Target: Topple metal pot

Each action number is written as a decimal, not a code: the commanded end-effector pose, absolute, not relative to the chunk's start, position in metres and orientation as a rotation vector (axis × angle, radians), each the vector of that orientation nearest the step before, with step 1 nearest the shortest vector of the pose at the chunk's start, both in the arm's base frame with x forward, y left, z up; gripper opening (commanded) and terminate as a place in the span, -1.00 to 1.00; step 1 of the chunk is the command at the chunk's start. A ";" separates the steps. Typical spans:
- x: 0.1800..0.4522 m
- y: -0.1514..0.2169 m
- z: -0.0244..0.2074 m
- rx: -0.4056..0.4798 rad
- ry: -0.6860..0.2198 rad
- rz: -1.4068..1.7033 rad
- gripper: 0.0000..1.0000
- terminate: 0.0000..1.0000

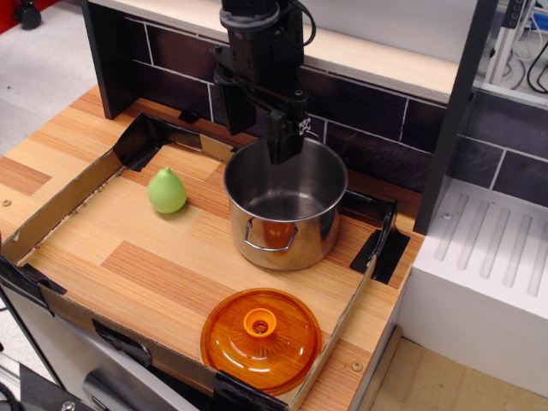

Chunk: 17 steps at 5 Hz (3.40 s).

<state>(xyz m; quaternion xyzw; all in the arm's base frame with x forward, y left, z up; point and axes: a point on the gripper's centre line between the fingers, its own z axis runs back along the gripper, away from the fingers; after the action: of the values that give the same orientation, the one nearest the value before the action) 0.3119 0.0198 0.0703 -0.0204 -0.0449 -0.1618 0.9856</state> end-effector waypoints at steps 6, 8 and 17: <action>0.298 0.005 0.094 0.246 -0.185 -0.221 -1.00 -1.00; 0.282 0.000 0.110 0.417 -0.212 -0.091 -1.00 -1.00; 0.285 -0.041 0.113 0.777 -0.141 0.005 1.00 -1.00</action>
<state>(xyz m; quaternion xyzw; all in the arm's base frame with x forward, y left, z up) 0.2797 -0.0361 0.1016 0.3885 -0.0446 -0.0095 0.9203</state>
